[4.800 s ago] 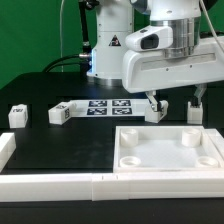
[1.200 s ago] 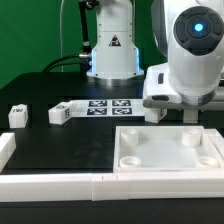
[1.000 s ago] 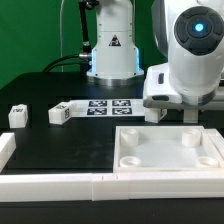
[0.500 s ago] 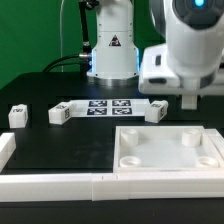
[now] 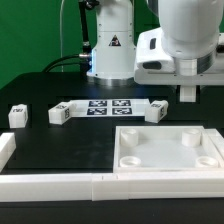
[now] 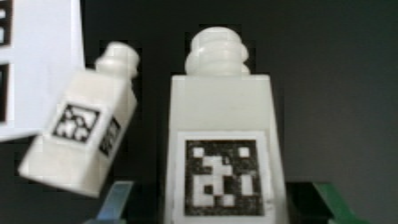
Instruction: Assemble one leg
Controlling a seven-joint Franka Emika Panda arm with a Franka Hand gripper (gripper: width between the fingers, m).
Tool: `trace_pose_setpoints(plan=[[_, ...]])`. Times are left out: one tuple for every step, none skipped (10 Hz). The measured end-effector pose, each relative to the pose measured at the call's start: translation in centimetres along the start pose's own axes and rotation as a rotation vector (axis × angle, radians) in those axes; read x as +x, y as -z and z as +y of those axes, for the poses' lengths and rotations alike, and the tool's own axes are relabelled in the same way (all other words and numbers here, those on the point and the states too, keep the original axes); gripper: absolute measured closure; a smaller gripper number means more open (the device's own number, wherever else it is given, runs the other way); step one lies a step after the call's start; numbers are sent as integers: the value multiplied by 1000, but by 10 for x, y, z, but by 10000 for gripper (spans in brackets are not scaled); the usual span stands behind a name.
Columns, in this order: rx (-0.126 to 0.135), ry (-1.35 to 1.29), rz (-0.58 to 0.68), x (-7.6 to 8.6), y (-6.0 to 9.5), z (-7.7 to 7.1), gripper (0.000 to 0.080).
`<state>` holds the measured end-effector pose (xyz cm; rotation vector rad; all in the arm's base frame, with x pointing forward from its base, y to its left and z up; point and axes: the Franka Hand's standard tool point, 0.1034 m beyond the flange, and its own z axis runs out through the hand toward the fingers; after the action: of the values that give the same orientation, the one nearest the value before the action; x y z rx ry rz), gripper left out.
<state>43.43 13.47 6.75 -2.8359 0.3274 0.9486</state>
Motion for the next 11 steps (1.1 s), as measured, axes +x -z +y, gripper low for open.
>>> trace_pose_setpoints(plan=[[12,7,122,4,3,-3,509],[13,23,231,5,6,-2,509],[-21,57,308,10,13,8,509],[-24,72,384,12,25,8,509],[-23,92,448,13,38,6,509],[-20,120,554,22,50,2,509],[-13,143,640,25,57,-2,509],[7,149,724,26,57,-5,509],[36,166,838,25,56,-10,509],[62,185,932,22,53,-15,509],[55,203,938,21,50,-16,509]])
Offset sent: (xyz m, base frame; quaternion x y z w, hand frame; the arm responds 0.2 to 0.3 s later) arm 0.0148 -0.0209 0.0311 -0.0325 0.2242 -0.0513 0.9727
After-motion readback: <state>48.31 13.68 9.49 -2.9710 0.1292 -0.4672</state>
